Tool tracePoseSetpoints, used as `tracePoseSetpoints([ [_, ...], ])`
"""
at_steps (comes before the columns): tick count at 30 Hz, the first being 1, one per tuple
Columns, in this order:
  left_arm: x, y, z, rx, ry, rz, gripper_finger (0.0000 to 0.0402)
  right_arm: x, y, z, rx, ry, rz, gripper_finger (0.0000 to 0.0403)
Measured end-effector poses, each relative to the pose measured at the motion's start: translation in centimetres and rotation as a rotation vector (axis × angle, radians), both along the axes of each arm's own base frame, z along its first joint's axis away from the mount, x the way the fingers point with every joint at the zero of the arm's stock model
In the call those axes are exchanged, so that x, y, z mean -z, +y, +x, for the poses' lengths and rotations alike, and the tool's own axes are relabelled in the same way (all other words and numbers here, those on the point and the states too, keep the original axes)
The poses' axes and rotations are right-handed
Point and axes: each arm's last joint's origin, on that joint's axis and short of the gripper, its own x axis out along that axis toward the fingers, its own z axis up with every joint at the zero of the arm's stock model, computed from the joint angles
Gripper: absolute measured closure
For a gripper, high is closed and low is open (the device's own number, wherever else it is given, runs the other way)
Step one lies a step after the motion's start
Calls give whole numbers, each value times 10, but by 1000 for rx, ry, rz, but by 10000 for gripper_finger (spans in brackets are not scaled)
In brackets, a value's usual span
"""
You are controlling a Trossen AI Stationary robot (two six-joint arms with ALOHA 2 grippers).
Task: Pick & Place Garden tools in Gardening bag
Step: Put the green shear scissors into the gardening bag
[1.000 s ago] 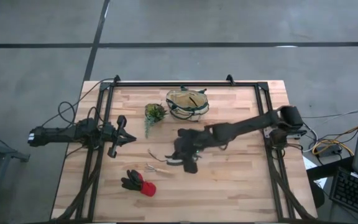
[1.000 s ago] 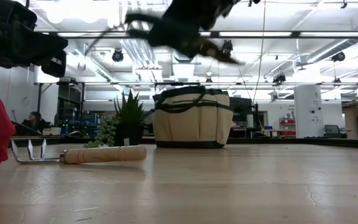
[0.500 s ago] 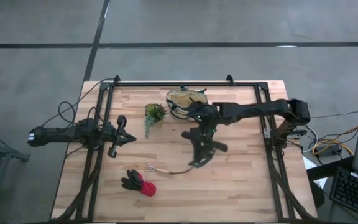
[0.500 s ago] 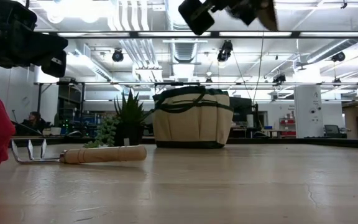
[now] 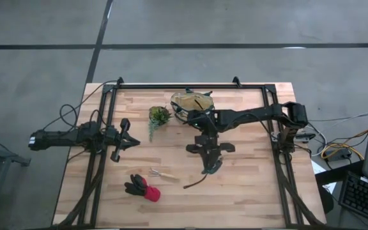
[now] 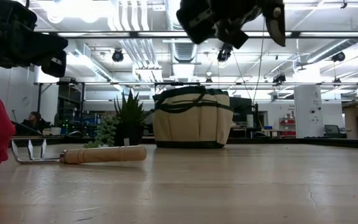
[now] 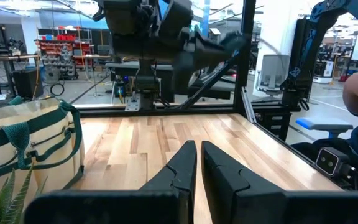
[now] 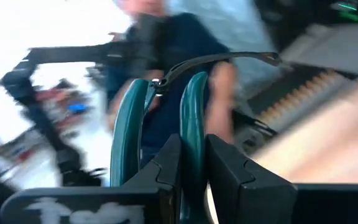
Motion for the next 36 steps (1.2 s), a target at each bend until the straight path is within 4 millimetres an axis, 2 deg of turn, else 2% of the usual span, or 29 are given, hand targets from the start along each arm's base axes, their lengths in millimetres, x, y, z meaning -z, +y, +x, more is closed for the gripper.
tracePoseSetpoints([
  [5, 0, 0, 0, 0, 0, 0, 374, 3, 0, 9, 313, 124, -258, 358],
  [8, 0, 0, 0, 0, 0, 0, 374, 2, -2, 13, 464, 164, -355, 354],
  [14, 0, 0, 0, 0, 0, 0, 374, 6, 5, 17, 758, 184, -602, 348],
  [20, 0, 0, 0, 0, 0, 0, 374, 1, 31, 15, 963, 89, -850, 351],
  [25, 0, 0, 0, 0, 0, 0, 374, -6, 57, 9, 1183, -51, -1146, 350],
  [31, 0, 0, 0, 0, 0, 0, 374, -10, 74, 3, 1404, -155, -1401, 349],
  [36, 0, 0, 0, 0, 0, 0, 374, -5, 81, -2, 1493, -221, -1665, 349],
])
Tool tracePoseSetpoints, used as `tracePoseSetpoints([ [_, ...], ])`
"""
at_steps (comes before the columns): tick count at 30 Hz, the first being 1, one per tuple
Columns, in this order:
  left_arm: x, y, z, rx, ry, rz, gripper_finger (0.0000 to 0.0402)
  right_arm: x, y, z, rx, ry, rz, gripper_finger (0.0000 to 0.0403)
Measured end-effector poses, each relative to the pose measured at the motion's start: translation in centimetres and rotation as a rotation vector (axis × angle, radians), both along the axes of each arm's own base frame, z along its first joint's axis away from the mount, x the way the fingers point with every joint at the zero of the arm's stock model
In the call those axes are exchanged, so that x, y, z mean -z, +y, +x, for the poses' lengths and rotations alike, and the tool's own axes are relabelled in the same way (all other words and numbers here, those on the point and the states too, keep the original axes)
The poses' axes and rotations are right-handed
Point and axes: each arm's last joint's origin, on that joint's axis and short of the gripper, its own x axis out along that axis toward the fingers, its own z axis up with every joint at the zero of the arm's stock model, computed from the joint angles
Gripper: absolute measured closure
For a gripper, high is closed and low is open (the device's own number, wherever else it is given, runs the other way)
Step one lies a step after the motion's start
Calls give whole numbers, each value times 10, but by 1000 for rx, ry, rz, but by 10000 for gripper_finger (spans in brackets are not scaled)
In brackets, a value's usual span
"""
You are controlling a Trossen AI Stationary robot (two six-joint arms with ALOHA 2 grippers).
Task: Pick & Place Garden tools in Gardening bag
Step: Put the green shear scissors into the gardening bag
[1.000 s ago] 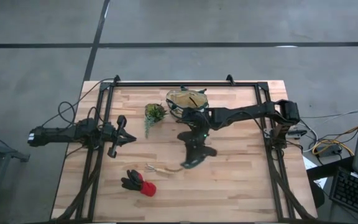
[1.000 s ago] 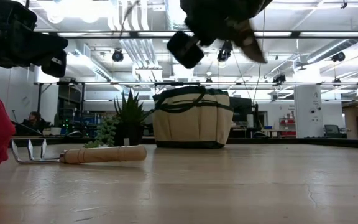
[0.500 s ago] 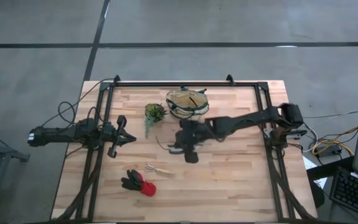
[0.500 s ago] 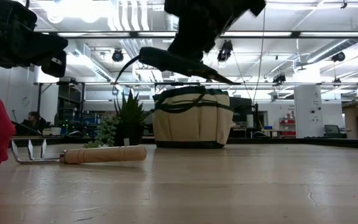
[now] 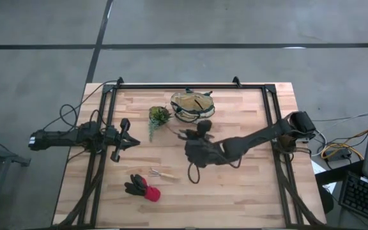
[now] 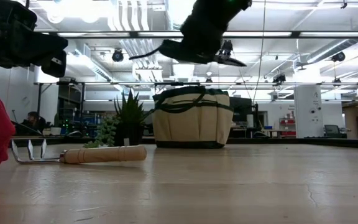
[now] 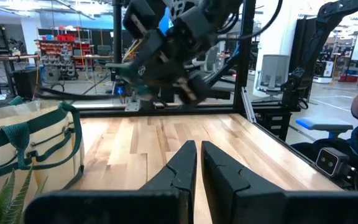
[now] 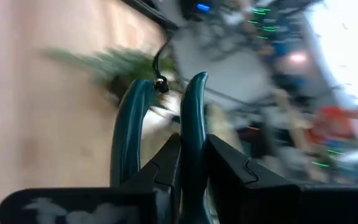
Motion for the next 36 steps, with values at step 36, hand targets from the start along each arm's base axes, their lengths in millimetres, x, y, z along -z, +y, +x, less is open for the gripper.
tracePoseSetpoints([
  [36, 0, 0, 0, 0, 0, 0, 374, -34, -101, 6, 102, 39, -21, 349],
])
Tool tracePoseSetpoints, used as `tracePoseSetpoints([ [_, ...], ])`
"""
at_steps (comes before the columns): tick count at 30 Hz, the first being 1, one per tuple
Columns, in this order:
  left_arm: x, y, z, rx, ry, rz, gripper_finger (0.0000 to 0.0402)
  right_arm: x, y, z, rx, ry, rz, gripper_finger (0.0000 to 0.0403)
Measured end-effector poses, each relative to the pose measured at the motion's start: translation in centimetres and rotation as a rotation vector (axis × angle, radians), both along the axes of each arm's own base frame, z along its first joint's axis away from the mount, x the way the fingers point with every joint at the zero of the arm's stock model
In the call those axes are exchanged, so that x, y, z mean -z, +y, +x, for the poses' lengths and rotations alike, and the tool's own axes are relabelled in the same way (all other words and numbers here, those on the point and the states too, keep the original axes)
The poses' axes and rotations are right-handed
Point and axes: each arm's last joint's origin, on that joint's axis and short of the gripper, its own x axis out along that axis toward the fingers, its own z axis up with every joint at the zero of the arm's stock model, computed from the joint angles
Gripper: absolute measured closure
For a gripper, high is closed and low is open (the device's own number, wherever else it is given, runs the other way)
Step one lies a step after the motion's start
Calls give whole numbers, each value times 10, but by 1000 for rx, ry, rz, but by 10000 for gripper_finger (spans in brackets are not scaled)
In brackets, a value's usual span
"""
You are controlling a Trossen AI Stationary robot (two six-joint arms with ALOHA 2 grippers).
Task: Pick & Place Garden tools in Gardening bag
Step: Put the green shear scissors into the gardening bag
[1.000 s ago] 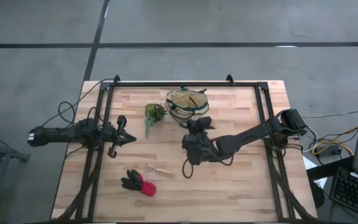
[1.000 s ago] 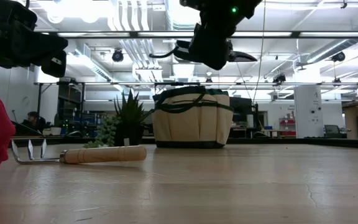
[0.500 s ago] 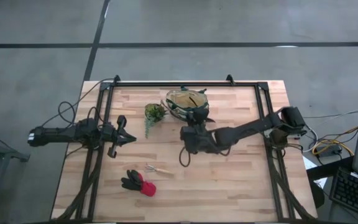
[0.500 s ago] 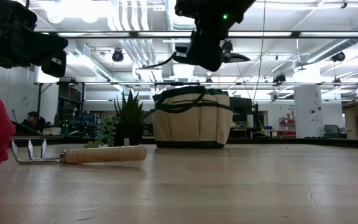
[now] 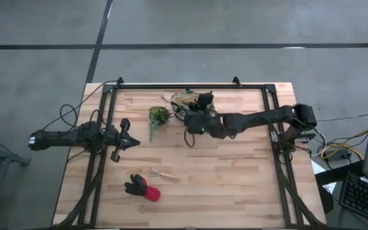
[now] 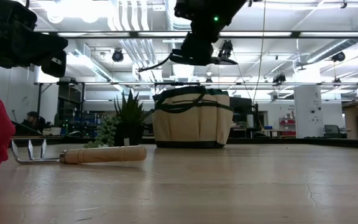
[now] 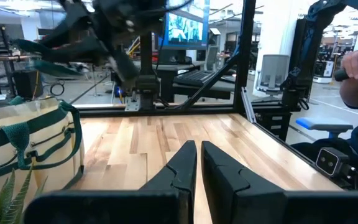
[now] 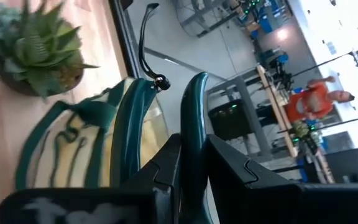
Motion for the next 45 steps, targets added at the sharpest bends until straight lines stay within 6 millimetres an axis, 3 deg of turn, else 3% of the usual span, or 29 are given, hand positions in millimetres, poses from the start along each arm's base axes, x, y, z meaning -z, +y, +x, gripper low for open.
tracePoseSetpoints([
  [19, 0, 0, 0, 0, 0, 0, 374, -1, -78, -6, -30, -9, 148, 349],
  [30, 0, 0, 0, 0, 0, 0, 374, 2, -116, -14, -113, -109, 368, 349],
  [45, 0, 0, 0, 0, 0, 0, 374, 4, -136, -15, -159, -311, 508, 349],
])
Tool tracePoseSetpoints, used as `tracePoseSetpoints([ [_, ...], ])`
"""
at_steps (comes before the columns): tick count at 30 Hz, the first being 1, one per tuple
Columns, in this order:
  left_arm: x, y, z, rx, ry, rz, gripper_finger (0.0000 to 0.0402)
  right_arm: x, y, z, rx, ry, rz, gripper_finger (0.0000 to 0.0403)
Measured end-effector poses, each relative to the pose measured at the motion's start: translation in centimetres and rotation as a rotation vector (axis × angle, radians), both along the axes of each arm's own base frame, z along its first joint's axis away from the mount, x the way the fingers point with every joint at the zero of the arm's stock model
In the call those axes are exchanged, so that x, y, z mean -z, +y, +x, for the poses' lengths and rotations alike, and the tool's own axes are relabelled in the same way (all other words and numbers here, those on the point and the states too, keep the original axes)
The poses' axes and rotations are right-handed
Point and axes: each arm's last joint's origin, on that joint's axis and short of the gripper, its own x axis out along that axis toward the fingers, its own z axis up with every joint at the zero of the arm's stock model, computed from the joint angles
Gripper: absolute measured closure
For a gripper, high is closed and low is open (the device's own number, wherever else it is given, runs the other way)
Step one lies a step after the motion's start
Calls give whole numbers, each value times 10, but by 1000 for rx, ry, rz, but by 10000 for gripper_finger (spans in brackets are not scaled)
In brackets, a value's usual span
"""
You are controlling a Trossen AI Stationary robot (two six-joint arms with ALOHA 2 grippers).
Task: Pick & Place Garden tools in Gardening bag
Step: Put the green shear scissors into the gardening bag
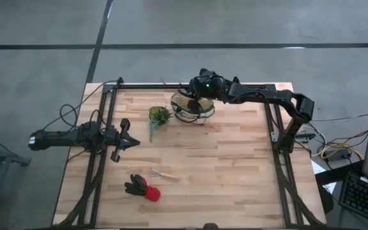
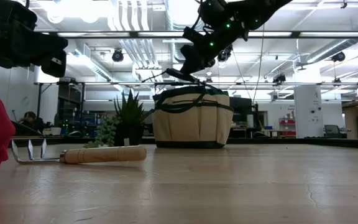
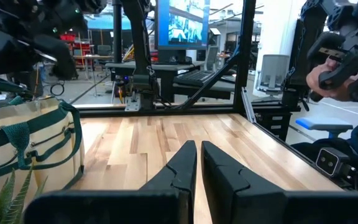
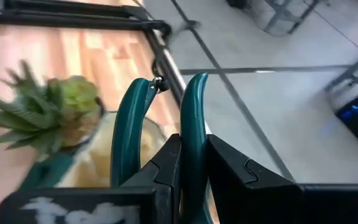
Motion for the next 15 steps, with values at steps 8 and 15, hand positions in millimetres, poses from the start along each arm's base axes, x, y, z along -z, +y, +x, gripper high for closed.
tracePoseSetpoints([
  [8, 0, 0, 0, 0, 0, 0, 374, 15, 1, -4, 4, 31, 42, 349],
  [15, 0, 0, 0, 0, 0, 0, 374, 32, 4, -9, 3, 80, 60, 349],
])
